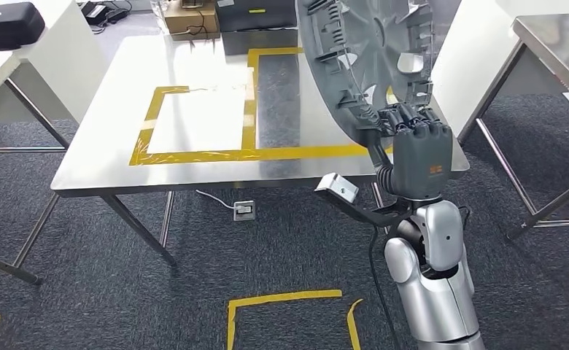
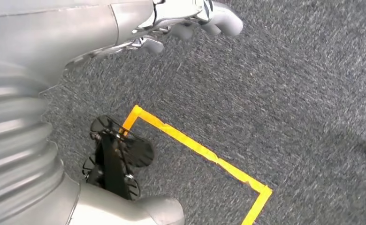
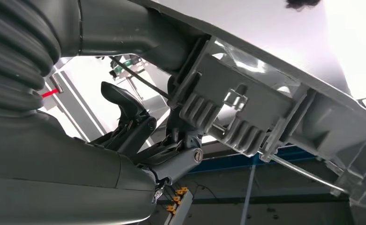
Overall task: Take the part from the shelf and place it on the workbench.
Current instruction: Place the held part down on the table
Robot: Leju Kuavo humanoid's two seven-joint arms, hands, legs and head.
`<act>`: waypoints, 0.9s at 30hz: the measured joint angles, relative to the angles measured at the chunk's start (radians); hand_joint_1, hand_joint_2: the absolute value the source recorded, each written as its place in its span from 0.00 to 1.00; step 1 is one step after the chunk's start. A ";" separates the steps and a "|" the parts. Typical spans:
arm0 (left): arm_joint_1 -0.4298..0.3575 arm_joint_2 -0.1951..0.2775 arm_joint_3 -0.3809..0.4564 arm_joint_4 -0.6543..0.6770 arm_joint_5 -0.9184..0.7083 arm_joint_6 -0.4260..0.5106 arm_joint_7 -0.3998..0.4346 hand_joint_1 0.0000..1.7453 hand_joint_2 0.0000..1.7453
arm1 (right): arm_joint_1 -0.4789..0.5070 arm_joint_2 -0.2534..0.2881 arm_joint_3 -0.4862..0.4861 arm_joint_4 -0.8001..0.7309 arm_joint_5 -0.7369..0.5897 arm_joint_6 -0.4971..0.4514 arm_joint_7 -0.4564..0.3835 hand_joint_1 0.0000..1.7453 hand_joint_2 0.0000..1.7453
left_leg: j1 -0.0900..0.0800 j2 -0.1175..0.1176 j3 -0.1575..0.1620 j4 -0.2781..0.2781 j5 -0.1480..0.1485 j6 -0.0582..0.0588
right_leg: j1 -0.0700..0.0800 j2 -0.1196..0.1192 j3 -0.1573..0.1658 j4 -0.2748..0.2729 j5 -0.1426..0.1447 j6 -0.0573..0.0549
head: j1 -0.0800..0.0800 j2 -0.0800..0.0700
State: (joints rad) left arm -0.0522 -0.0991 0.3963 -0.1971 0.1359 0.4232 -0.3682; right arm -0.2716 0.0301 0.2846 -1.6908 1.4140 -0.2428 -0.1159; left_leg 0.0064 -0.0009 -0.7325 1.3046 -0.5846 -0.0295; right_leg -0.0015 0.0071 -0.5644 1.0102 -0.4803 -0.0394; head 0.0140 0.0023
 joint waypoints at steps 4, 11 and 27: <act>0.000 0.002 0.000 0.001 0.000 0.003 0.002 0.00 1.00 | -0.001 0.000 0.000 0.001 -0.001 0.001 0.001 1.00 1.00 | -0.004 -0.001 0.068 -0.236 0.150 0.015 | 0.003 0.005 0.039 0.003 -0.035 0.011 | 0.000 0.000; -0.003 0.001 0.001 -0.001 0.000 0.009 -0.002 0.00 1.00 | -0.009 0.000 0.000 0.004 -0.008 0.000 -0.002 1.00 1.00 | -0.001 -0.002 0.116 -0.284 0.151 0.054 | 0.000 0.002 -0.007 0.127 -0.083 0.052 | 0.005 0.000; -0.005 -0.002 0.002 -0.003 -0.002 -0.002 -0.005 0.00 1.00 | -0.009 0.009 0.000 0.030 -0.003 0.001 -0.012 1.00 1.00 | 0.001 -0.002 0.095 -0.111 0.034 -0.001 | -0.005 -0.008 -0.020 0.005 0.014 0.003 | 0.001 0.000</act>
State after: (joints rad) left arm -0.0576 -0.1010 0.3979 -0.2000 0.1337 0.4216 -0.3734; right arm -0.2808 0.0390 0.2846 -1.6605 1.4115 -0.2418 -0.1277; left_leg 0.0078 -0.0033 -0.6373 1.1934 -0.5501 -0.0306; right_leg -0.0061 -0.0011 -0.5841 1.0157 -0.4664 -0.0360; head 0.0151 0.0023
